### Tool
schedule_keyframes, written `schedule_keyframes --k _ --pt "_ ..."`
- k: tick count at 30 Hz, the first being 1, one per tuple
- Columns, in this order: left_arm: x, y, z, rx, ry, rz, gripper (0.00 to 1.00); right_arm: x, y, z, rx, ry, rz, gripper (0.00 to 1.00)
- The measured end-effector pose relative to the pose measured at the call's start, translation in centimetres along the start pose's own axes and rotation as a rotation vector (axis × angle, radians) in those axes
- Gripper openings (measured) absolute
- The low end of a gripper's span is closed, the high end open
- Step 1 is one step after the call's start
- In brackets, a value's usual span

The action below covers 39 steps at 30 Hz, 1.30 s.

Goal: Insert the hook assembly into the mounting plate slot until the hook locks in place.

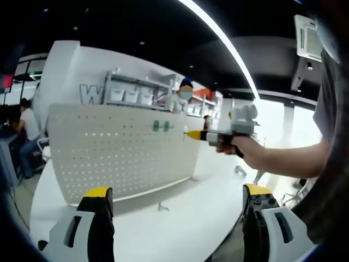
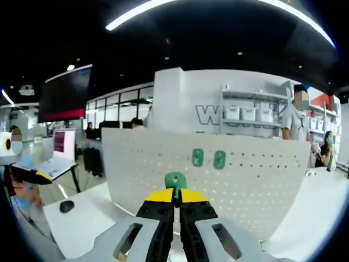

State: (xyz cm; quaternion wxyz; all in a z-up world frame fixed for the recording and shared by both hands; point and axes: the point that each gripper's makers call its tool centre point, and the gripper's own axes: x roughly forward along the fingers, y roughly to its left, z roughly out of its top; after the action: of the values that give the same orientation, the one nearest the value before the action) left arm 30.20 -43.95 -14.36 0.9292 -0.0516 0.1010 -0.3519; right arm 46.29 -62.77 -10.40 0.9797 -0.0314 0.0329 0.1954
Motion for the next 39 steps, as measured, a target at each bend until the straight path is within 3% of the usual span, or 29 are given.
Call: schedule_keyframes --k 16,39 --pt "0.0 1.1 -0.1 -0.002 0.016 0.028 1.0 3.2 -5.9 1.0 0.008 -0.031 -0.118 0.0" --pt "0.1 2.6 -0.5 -0.016 0.033 0.066 1.0 6.9 -11.5 2.0 0.018 -0.051 -0.207 0.0"
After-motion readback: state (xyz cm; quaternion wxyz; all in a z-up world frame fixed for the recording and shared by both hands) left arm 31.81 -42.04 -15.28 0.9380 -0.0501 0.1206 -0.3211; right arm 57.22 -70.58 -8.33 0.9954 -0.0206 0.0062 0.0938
